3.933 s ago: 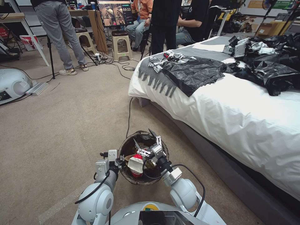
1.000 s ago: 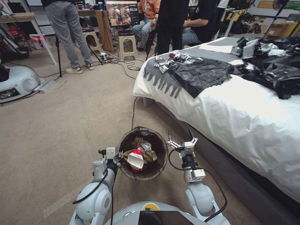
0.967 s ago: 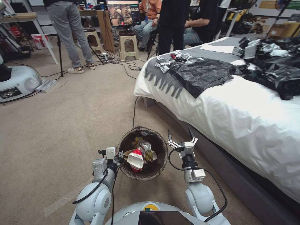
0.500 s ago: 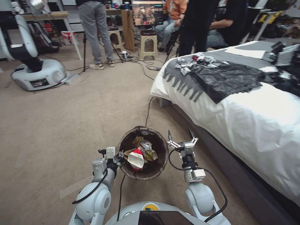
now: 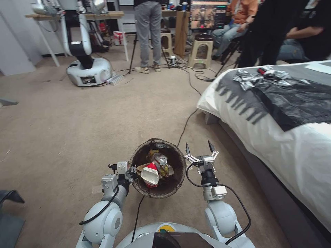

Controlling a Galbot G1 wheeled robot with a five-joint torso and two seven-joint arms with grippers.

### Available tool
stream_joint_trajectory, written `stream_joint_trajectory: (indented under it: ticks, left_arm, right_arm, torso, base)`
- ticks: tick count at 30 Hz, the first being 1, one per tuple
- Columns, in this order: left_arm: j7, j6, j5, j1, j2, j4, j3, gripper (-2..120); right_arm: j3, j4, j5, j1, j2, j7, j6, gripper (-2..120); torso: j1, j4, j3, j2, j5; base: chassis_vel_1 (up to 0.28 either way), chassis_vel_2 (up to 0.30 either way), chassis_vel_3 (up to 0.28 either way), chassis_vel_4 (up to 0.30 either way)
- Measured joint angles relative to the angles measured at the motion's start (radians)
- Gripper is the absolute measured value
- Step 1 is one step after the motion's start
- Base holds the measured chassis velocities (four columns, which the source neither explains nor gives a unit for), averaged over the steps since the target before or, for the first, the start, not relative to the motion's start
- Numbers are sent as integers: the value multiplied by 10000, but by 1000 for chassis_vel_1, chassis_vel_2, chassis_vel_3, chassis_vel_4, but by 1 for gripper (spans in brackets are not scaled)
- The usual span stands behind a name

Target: Pick up the trash bin, then pick up the garbage from the floor and place it into the trash bin.

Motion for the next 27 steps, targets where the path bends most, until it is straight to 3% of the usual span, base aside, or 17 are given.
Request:
stream_joint_trajectory:
  ticks: [27]
  left_arm:
    - [38, -373, 99, -7, -22, 74, 1, 0]
  right_arm:
    - [23, 4, 4, 24, 41, -99, 35, 100]
  torso:
    - [0, 2, 0, 0, 0]
  base:
    - [127, 124, 128, 122]
